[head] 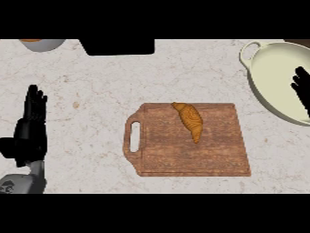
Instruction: Pick the croissant from the cutting board and place it in the pot
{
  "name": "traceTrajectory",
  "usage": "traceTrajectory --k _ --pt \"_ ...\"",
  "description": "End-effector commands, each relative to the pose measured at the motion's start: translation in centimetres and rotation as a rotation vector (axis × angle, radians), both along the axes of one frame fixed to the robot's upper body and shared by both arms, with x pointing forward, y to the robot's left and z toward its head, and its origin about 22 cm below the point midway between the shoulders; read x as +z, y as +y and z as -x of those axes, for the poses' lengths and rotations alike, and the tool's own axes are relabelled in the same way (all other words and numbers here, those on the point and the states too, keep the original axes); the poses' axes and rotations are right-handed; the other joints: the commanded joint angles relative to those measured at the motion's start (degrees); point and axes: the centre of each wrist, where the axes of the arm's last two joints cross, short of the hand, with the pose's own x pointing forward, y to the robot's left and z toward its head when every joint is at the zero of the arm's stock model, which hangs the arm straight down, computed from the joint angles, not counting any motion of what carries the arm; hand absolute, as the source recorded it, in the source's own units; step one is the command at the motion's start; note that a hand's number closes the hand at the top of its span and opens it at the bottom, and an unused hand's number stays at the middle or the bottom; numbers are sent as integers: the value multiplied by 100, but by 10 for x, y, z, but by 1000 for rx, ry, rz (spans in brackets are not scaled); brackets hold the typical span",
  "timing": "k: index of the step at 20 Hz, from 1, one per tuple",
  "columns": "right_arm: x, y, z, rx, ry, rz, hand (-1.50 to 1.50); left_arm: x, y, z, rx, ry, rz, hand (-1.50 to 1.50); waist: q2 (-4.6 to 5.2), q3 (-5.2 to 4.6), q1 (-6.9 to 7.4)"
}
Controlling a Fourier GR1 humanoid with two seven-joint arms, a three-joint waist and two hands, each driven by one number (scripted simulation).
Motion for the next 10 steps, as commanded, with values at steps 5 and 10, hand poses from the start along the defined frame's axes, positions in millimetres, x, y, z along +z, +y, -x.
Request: traceTrajectory --k 5,10 --pt "41 78 -56 534 -198 2 150 37 -23 -29 -186 -17 11 0 0 112 896" --pt "34 75 -74 662 -328 269 -150 58 -24 -37 -263 36 41 0 31 113 965"
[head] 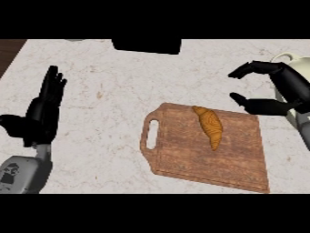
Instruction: Pick the croissant from the cutting board and place it in the pot
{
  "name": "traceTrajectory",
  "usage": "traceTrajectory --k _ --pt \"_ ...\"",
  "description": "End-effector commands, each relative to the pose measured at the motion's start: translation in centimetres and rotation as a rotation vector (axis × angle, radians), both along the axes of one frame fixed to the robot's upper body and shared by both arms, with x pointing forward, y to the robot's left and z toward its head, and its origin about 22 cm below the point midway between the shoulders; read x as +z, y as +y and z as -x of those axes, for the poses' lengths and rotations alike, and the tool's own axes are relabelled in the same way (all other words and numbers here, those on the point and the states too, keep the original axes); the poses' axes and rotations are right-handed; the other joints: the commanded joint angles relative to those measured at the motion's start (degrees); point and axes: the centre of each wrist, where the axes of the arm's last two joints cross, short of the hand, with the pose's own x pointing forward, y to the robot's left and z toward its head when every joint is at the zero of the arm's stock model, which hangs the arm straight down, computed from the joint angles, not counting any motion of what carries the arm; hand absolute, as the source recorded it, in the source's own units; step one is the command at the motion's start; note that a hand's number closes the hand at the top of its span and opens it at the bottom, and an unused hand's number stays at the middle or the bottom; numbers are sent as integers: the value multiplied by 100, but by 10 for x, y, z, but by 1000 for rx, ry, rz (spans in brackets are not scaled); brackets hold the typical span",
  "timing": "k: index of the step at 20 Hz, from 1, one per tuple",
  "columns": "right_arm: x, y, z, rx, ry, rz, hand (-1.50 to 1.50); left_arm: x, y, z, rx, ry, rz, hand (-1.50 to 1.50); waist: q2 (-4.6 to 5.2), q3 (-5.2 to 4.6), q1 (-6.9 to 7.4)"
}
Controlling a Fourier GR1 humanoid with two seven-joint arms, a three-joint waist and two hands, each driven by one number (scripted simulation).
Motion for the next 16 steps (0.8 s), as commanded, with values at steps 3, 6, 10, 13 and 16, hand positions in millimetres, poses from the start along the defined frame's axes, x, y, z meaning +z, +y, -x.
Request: traceTrajectory --k 3,6,10,13,16 --pt "-31 8 -24 268 -123 -63 -150 23 -11 -14 -47 41 40 0 35 39 -44" --pt "-16 -6 -43 388 -153 -72 -150 38 -6 -18 -39 50 35 0 -13 25 -107" --pt "-15 14 -64 497 -104 72 -150 34 12 -3 -14 66 22 0 -94 3 -235" --pt "10 20 -73 539 -40 267 -150 41 15 -8 -28 94 31 0 -107 -5 -309" --pt "29 68 -76 604 5 467 -150 40 11 -3 8 91 10 0 -167 -13 -335"
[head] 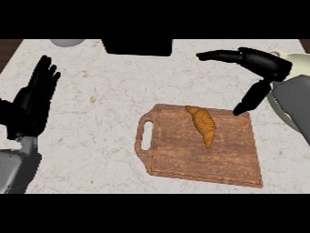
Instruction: Pick the croissant from the cutting board and place it in the pot
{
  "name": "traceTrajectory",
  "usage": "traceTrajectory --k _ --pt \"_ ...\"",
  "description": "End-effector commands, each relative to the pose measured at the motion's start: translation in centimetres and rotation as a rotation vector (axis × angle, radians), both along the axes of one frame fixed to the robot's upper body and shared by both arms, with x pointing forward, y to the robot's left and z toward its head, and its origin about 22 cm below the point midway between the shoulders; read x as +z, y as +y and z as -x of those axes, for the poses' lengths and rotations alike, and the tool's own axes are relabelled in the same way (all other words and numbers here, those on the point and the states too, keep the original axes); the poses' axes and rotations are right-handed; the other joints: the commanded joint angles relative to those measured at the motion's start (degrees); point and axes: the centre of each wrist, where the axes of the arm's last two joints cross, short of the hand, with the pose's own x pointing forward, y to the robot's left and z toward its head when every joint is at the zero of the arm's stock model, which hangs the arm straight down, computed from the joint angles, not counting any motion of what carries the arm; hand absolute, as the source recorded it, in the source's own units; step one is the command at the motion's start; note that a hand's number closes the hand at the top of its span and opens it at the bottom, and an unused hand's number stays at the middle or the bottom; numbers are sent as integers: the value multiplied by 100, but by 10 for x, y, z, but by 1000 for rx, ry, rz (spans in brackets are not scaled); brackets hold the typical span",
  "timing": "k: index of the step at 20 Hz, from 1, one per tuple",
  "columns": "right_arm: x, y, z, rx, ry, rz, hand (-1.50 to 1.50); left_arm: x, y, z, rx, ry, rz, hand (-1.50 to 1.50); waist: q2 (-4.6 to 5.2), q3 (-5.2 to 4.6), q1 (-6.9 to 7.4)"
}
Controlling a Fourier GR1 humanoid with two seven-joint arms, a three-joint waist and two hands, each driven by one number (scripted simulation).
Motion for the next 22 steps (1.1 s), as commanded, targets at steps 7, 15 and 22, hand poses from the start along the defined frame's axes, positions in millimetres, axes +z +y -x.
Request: traceTrajectory --k 7,15,22 --pt "-9 80 9 191 -10 548 -150 0 26 12 42 7 -8 0 -56 -7 -174" --pt "-43 98 41 191 21 640 -150 14 29 8 54 8 -7 0 -69 -4 -323" --pt "-49 118 42 171 33 686 -150 18 17 21 44 1 8 0 -67 -3 -288"
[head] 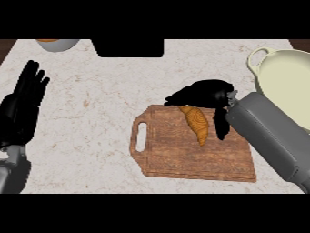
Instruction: Pick the croissant from the cutting board and place it in the pot
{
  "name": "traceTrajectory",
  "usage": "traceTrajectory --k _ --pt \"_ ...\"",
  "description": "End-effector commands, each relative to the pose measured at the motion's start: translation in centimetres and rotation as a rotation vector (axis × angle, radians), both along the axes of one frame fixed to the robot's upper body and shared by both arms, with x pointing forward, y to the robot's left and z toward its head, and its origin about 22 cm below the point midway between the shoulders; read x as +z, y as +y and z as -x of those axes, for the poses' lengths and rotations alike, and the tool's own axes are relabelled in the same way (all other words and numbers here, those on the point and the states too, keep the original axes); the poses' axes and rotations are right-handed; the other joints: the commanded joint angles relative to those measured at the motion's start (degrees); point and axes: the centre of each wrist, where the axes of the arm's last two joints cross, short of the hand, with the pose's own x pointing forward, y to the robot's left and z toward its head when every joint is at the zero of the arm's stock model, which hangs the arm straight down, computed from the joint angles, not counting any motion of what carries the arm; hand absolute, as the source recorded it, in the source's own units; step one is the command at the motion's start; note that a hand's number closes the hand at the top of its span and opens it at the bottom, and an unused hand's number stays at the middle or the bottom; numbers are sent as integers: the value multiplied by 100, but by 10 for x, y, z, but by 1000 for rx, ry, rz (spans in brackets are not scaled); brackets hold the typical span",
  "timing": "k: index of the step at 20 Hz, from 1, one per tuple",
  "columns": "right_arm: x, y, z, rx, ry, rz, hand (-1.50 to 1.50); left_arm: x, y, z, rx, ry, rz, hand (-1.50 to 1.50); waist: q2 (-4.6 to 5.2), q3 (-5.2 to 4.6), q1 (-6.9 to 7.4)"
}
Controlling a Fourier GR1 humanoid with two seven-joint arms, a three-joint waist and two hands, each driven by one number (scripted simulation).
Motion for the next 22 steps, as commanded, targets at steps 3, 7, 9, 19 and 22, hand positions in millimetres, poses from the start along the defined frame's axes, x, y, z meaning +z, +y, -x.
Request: traceTrajectory --k 3,7,9,19,22 --pt "-11 -6 -5 -45 -54 103 -150 11 10 0 15 5 -13 0 10 1 30" --pt "-37 6 4 -52 -78 96 -150 -1 0 1 17 4 -27 0 10 1 14" --pt "-46 5 7 -50 -64 85 -150 -10 -2 10 -8 -5 -9 0 9 1 19" --pt "-63 -7 9 -68 -84 96 -150 -16 1 4 3 3 -13 0 4 1 -12" --pt "-70 -4 0 -75 -101 127 -150 -4 19 2 -8 16 -13 0 9 1 11"
